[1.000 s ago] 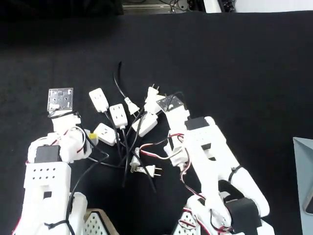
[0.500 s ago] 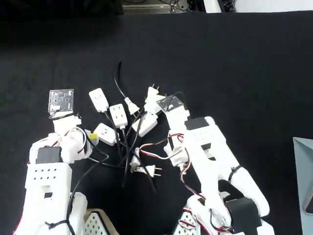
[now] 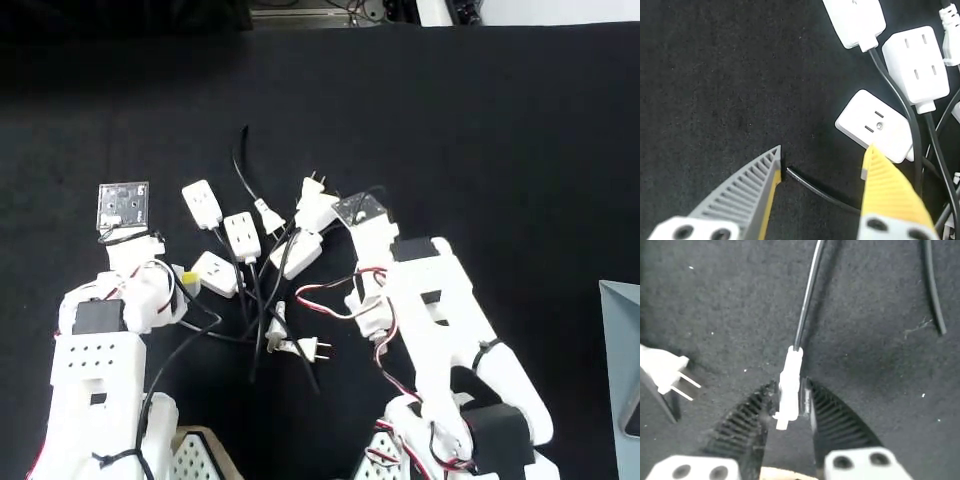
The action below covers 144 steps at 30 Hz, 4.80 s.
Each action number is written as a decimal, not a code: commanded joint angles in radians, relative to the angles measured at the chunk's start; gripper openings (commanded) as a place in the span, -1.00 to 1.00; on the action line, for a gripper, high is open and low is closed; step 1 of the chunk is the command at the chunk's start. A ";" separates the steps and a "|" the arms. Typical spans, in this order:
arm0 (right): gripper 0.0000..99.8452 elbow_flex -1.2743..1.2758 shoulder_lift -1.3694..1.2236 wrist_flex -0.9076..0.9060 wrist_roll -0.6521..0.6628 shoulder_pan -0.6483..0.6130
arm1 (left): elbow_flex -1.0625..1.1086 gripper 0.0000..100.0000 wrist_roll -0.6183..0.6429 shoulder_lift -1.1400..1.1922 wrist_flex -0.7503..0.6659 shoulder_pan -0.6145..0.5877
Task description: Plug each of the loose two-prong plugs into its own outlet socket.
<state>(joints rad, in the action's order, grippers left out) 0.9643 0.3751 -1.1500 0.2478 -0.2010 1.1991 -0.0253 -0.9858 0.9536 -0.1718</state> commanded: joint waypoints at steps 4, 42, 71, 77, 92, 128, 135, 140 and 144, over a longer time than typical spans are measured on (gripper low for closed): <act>-0.85 0.018 -0.002 0.008 0.008 0.005 | -0.008 -0.49 0.003 -0.018 -0.014 -0.007; -0.98 -0.351 0.633 -0.345 -0.184 -0.315 | -0.292 -0.49 0.104 -0.018 -0.012 0.298; -0.98 -0.108 0.828 -0.040 -0.279 -0.583 | -0.157 -0.48 0.021 -0.601 0.115 0.418; -0.98 -0.116 0.829 -0.040 -0.279 -0.608 | -0.131 -0.48 0.025 -0.588 0.083 0.209; -0.98 -0.045 0.822 0.068 -0.279 -0.671 | -0.226 -0.48 0.017 -0.689 0.298 0.461; -0.98 0.292 0.820 0.436 -0.351 -0.299 | -0.700 -0.36 0.143 0.827 -0.048 0.223; -0.98 0.294 0.820 0.433 -0.351 -0.299 | -0.848 -0.37 0.190 1.060 -0.048 0.286; -0.98 0.294 0.820 0.428 -0.351 -0.299 | -0.900 -0.43 0.224 1.137 -0.049 0.298; -0.98 0.294 0.820 0.427 -0.351 -0.299 | -0.903 -0.57 0.222 1.188 -0.052 0.300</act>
<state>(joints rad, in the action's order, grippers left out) 1.2605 1.1914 -0.7342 -0.0944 -0.5155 0.3521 0.1910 0.1788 0.9183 0.1166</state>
